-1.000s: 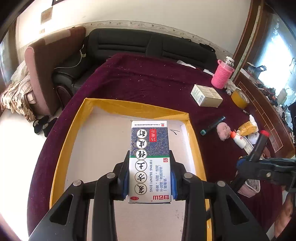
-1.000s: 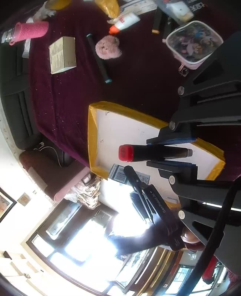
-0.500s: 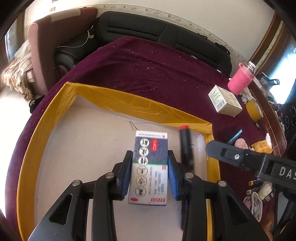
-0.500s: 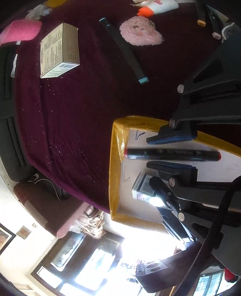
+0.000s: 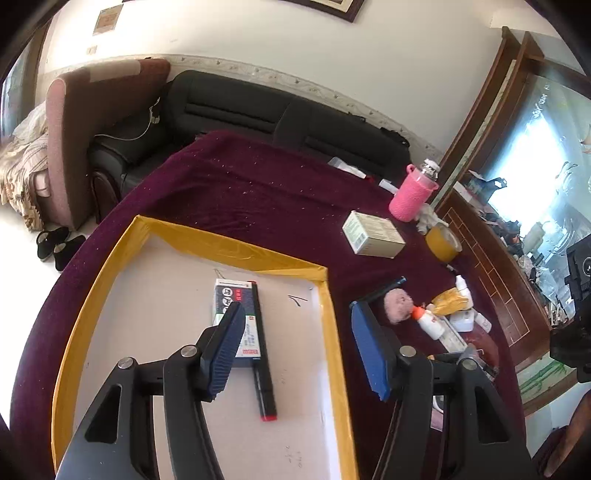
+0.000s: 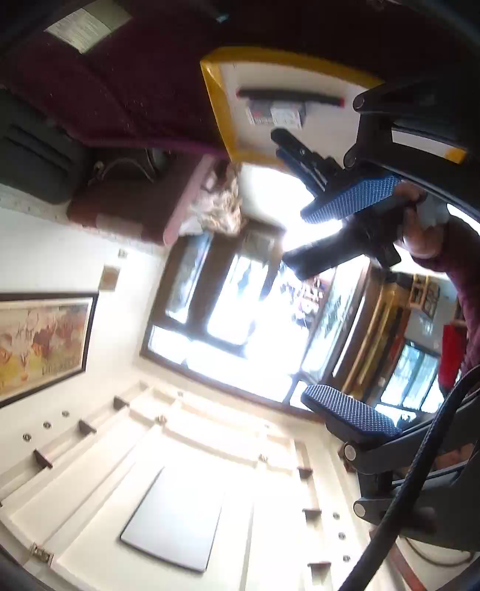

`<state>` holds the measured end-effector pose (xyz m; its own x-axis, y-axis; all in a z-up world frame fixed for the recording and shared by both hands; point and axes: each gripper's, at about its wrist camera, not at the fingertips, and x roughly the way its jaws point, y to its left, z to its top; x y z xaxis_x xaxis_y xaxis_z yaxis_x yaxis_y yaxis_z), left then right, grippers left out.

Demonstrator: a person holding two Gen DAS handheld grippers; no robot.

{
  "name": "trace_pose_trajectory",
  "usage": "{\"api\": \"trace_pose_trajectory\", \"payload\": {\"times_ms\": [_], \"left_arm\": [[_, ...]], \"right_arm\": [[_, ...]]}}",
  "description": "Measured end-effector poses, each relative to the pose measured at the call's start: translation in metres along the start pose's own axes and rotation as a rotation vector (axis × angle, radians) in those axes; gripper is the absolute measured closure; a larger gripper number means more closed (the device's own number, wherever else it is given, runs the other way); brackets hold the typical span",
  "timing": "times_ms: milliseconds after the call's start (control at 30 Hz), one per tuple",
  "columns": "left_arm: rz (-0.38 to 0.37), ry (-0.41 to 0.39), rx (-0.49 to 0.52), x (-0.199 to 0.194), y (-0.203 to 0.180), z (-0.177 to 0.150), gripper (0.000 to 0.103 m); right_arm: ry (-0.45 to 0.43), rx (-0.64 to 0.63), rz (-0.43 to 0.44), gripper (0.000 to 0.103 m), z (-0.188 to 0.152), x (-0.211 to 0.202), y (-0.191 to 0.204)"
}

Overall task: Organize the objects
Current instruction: 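Lower the black marker into the tray and open the right gripper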

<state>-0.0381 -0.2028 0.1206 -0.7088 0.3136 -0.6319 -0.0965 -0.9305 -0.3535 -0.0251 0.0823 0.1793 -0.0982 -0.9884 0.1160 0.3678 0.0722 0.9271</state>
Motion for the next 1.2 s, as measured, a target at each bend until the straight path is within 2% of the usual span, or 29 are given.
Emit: {"api": "trace_pose_trajectory", "payload": {"times_ms": [67, 333, 600, 867, 967, 1067, 1133, 1200], "left_arm": [[-0.026, -0.011, 0.011, -0.01, -0.008, -0.004, 0.049], [-0.072, -0.028, 0.033, -0.03, -0.03, -0.015, 0.049], [-0.077, -0.05, 0.081, -0.046, -0.063, -0.023, 0.049], [-0.073, -0.065, 0.15, -0.059, -0.105, -0.038, 0.049], [-0.074, -0.094, 0.18, -0.068, -0.123, -0.043, 0.049], [-0.06, -0.139, 0.209, -0.077, -0.141, -0.049, 0.038], [-0.043, -0.185, 0.226, -0.085, -0.151, -0.053, 0.022], [-0.017, -0.246, 0.242, -0.095, -0.161, -0.056, 0.016]], "right_arm": [[-0.006, -0.025, 0.045, 0.001, -0.01, -0.01, 0.014], [0.051, -0.165, 0.138, 0.0, -0.046, -0.026, 0.053], [0.089, -0.244, 0.144, 0.0, -0.067, -0.029, 0.061], [0.016, -0.287, 0.057, 0.0, -0.071, -0.073, 0.074], [-0.012, -0.325, -0.029, 0.0, -0.078, -0.087, 0.082], [-0.055, -0.413, -0.2, 0.0, -0.087, -0.099, 0.095], [-0.098, -0.502, -0.366, 0.0, -0.095, -0.101, 0.108], [-0.19, -0.614, -0.588, 0.0, -0.103, -0.104, 0.122]]}}
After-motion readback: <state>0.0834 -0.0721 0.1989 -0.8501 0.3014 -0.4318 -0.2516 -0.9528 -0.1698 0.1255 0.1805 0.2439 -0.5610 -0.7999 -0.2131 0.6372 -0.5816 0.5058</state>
